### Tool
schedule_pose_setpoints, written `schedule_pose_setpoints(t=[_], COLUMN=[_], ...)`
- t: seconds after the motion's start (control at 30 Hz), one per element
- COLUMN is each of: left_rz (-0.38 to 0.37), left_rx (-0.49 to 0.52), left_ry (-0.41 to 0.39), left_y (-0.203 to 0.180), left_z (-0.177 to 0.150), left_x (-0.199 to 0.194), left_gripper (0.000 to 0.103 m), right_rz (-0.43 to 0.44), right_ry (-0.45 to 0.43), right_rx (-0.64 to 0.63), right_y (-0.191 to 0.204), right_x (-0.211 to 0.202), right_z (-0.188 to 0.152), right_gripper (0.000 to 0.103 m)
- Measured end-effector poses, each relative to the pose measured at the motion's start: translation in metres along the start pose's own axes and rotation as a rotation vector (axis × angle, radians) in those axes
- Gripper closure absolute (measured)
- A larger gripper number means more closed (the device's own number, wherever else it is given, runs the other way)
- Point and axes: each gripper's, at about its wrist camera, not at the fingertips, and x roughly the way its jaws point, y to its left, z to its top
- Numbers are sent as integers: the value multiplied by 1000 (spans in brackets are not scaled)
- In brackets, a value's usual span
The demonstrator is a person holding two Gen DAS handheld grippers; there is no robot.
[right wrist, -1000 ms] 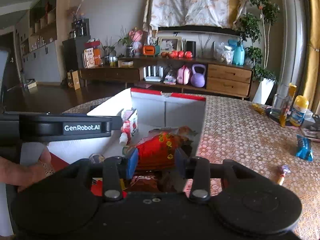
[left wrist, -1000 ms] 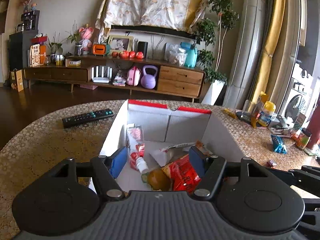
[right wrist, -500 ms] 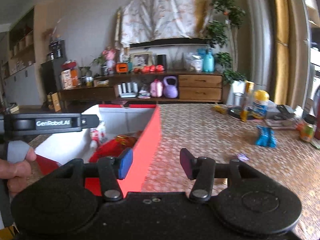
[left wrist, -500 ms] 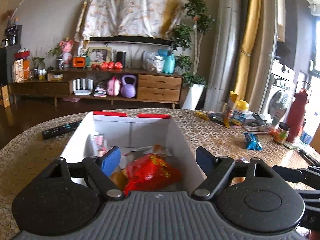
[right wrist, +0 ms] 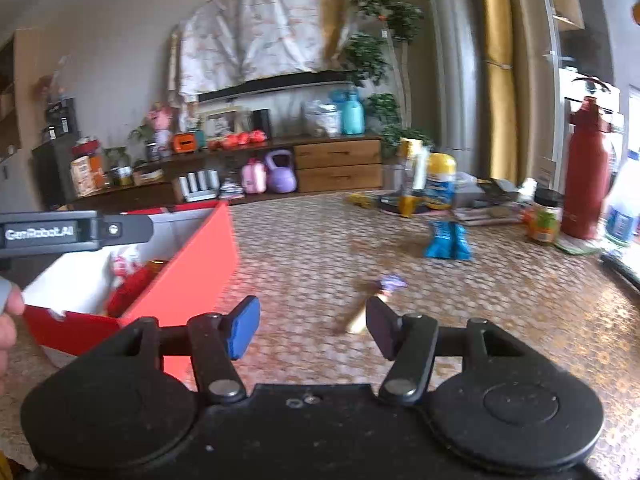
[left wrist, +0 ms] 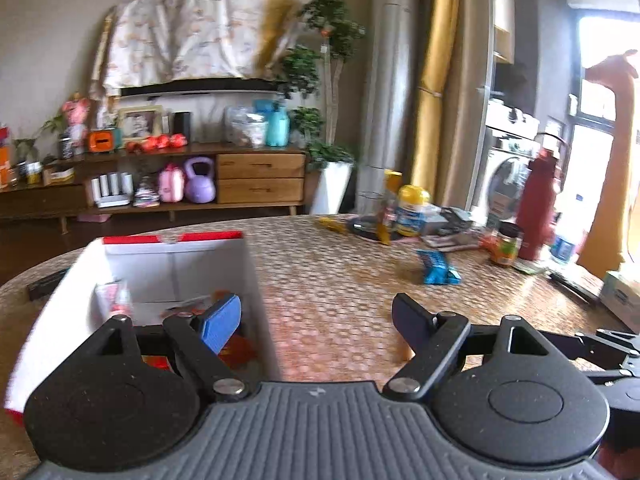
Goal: Organize snacks
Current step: 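Move the open right tool back to the purple candy on the table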
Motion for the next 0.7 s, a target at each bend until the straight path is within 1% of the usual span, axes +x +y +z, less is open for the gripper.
schedule_pose_setpoints(t=[0.3,0.43,0.57,0.7], left_rz=[-112,-144,-175,-192], left_rx=[85,108,119,131], left_ry=[32,65,98,130], left_y=[-54,-71,-87,-98], left_z=[-10,-15,-21,-29], left_x=[39,64,92,118], left_gripper=[20,20,20,20], right_rz=[-112,-149,-175,-183], right_ry=[5,9,15,24], right_rx=[61,84,99,105], right_y=[-55,-77,-98,-112], right_x=[4,9,17,24], right_z=[-9,-9,-9,-9], right_gripper=[40,40,39,35])
